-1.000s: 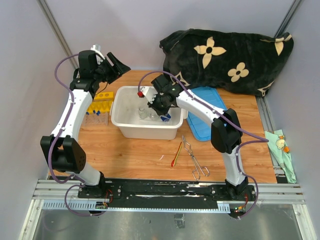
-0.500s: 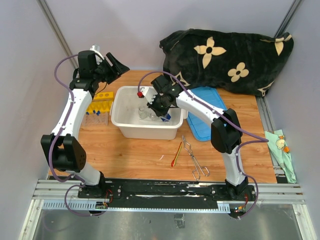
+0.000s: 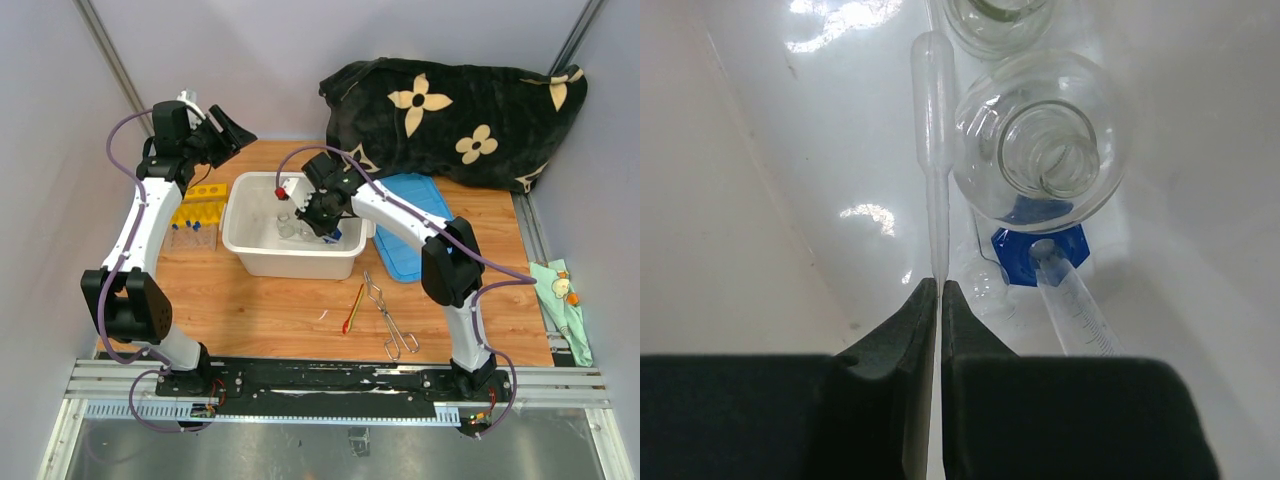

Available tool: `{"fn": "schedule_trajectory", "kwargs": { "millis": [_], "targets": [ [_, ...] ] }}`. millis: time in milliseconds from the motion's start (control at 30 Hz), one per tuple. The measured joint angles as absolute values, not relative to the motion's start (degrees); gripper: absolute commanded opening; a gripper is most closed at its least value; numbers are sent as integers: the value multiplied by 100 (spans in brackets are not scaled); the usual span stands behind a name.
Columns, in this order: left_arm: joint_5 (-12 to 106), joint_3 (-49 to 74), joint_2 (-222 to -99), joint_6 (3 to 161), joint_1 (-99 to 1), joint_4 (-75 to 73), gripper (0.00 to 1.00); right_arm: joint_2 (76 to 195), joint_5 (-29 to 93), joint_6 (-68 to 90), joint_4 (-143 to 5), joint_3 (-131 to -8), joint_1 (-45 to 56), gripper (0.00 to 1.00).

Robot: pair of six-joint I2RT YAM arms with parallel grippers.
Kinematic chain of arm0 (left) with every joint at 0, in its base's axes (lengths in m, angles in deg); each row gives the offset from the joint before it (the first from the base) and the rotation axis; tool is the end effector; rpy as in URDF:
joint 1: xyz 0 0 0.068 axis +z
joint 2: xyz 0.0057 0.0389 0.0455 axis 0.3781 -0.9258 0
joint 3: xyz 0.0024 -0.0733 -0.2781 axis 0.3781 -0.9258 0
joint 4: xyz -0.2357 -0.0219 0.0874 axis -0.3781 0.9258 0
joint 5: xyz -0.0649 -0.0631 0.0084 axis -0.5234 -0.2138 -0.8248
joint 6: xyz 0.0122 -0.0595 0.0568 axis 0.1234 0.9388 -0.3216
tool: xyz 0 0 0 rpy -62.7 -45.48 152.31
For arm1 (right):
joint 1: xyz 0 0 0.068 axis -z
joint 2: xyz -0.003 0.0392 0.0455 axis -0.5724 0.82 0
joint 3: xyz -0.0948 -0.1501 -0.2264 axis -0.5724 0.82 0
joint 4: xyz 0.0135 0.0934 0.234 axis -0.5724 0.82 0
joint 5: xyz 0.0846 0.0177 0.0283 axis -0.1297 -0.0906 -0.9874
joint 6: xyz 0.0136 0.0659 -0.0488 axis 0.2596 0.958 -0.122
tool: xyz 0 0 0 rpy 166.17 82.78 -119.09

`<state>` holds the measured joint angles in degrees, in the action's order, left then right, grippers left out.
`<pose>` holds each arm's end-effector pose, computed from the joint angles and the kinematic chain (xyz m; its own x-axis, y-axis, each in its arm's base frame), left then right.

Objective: Organize the chemistry lab equipment
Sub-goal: Place the chemistry item in the storage box.

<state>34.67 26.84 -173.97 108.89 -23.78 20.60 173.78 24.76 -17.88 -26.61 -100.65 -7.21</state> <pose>0.3844 -0.0360 0.3887 -0.5142 -0.5665 -0.6440 0.0425 0.7331 -0.6788 0.3452 0.3373 0.2435 -0.2850 -0.7455 -0.6025 -0.9297 0.3680 -0.0156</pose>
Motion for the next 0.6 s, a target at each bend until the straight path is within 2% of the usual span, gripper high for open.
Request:
{"fn": "schedule_trajectory", "kwargs": {
  "millis": [600],
  "targets": [
    [3357,2605,-17388,10836,-2378,2062,68,17470,2637,-1880,-2532,-10009,-854,6]
  ]
}}
